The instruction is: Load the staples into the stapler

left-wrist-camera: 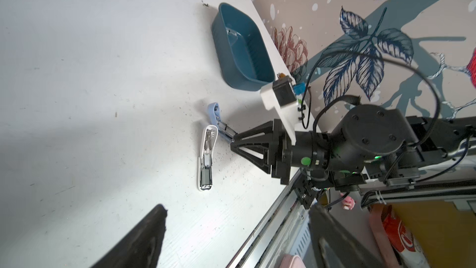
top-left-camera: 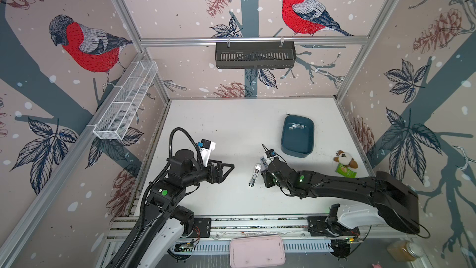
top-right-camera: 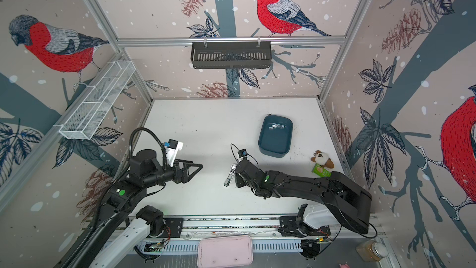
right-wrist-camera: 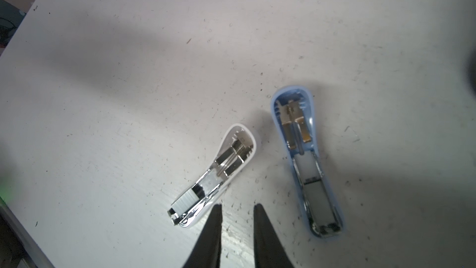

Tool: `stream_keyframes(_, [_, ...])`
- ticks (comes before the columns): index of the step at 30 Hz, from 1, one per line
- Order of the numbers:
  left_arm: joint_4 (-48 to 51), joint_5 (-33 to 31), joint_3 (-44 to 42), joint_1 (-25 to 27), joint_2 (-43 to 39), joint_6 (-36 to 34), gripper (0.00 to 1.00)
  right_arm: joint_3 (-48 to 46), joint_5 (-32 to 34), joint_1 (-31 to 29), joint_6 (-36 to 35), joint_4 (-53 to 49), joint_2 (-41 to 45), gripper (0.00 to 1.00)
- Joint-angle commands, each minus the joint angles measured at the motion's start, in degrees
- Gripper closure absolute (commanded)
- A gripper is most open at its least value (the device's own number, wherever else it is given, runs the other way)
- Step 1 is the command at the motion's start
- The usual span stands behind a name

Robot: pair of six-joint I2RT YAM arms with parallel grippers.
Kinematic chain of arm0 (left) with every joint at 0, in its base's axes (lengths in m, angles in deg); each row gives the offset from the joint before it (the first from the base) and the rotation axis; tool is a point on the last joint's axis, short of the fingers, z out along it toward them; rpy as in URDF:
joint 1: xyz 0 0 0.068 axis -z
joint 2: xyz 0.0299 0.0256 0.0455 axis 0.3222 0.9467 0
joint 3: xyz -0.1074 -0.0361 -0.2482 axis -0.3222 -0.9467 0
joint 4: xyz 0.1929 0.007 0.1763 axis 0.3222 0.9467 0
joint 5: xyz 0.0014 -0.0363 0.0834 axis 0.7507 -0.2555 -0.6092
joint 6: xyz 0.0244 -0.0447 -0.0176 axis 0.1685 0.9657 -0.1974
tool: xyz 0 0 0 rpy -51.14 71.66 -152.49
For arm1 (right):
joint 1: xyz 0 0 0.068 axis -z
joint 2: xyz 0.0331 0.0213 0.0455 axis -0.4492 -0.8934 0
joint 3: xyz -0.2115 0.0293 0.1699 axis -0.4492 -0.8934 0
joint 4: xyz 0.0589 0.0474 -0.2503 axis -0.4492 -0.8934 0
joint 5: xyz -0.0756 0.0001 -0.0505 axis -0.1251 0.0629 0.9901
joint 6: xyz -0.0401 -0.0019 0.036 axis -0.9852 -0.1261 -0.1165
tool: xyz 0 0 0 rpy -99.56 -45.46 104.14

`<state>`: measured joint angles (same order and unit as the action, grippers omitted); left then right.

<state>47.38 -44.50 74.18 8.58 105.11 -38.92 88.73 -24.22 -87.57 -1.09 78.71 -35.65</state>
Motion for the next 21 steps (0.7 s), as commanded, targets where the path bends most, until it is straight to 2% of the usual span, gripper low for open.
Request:
stream_keyframes(1, [-6.5, -7.5, -1.7, 6.7, 3.5, 4.9, 0.16, -1.3, -4.2, 0.8, -1.9, 5.0, 1.0, 0.77])
stream_keyframes(3, [-8.0, -12.3, -1.4, 11.3, 7.0, 6.0, 0.17, -1.6, -6.4, 1.5, -2.5, 6.2, 0.6, 0.77])
stream_keyframes(5, [-9.5, -14.2, -1.0, 13.6, 11.3, 7.3, 0.18, -2.0, -7.6, 1.8, -2.7, 8.0, 0.2, 0.77])
stream_keyframes(9, [-13.5, -13.3, -2.0, 14.8, 18.6, 10.3, 0.24, -2.2, -8.4, 3.4, -2.5, 9.8, -1.6, 0.79])
stream_keyframes(15, [-22.3, -11.3, -6.0, 15.1, 24.8, 13.0, 0.34, -3.3, -11.1, 4.5, -2.2, 11.8, -3.0, 0.8])
stream_keyframes(21, [-24.8, -8.1, -4.8, 15.1, 32.4, 13.8, 0.42, -3.0, -12.9, 4.5, -2.0, 12.7, -5.2, 0.82])
